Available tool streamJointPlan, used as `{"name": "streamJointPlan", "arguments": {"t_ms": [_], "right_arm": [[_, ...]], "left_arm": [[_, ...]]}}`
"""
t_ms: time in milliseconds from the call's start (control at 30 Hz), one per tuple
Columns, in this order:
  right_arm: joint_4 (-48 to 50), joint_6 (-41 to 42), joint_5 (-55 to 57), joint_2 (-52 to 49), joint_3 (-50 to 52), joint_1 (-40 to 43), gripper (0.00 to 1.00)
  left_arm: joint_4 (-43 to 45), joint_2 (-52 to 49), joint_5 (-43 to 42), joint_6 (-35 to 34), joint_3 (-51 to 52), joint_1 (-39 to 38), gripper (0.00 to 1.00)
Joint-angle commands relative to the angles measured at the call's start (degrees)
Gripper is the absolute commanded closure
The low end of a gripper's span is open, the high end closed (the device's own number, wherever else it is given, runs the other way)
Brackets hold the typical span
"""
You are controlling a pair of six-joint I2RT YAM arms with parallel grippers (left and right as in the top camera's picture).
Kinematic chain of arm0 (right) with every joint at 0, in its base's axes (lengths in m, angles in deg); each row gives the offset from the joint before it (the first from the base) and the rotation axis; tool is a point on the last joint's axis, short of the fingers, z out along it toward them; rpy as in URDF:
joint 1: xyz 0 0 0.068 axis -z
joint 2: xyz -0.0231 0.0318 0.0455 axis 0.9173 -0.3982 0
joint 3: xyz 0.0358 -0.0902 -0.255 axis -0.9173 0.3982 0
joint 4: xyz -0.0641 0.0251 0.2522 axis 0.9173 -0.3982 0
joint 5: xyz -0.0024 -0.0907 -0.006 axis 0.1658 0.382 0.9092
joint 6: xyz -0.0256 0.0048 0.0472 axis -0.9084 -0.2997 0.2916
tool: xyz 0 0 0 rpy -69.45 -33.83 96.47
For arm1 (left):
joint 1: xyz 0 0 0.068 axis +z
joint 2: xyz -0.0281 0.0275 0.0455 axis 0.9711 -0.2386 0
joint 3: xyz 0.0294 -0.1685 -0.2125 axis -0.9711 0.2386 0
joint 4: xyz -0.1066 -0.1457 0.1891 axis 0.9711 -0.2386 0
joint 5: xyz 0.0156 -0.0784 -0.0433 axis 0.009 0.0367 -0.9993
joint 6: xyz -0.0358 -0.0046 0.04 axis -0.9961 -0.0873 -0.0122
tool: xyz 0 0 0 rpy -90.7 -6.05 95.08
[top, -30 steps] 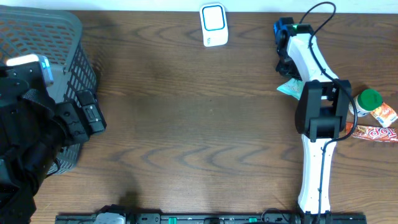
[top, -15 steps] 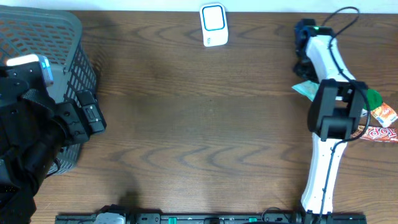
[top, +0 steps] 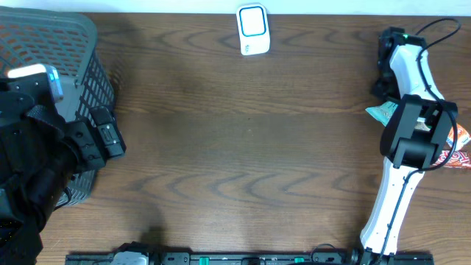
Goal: Scan the item barcode
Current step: 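Hold the wipes pack's face against the scanner window, then carry the wipes pack with the right gripper to the table's right edge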
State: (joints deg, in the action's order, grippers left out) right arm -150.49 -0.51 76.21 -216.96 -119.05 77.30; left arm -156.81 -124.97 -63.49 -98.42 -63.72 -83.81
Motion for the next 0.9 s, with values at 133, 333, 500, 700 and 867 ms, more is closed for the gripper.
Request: {"name": "streamJointPlan", "arguments": {"t_ms": [133,333,500,700,867], "right_arm": [[-1.0,0.7,-0.5,3.6,0.1,-0.4,0.01],[-2.9,0.6,-1.9,13.3,0.1,-1.8,0.01],[-2.6,0.5,-10.9,21.6,0.2,-4.8,0.19],[0.9,0.6,-12.5,20.9,1.2,-8.8,0.78],[4.3,-0.1,-12.9,16.7,2.2,-11.0,0.79]], "left_arm": [[-4.5,0.3,0.5,-0.3,0.0,-0.2,0.02],[-4.5,0.3,0.5,-0.3,0.0,-0.2,0.02],[-4.5,0.3,0.5,-0.3,0.0,-0.2,0.02],[-4.5,0.3,0.5,-0.3,0.0,-0.2,0.02],[-4.5,0.3,0.5,-0.3,0.0,-0.2,0.02]]}}
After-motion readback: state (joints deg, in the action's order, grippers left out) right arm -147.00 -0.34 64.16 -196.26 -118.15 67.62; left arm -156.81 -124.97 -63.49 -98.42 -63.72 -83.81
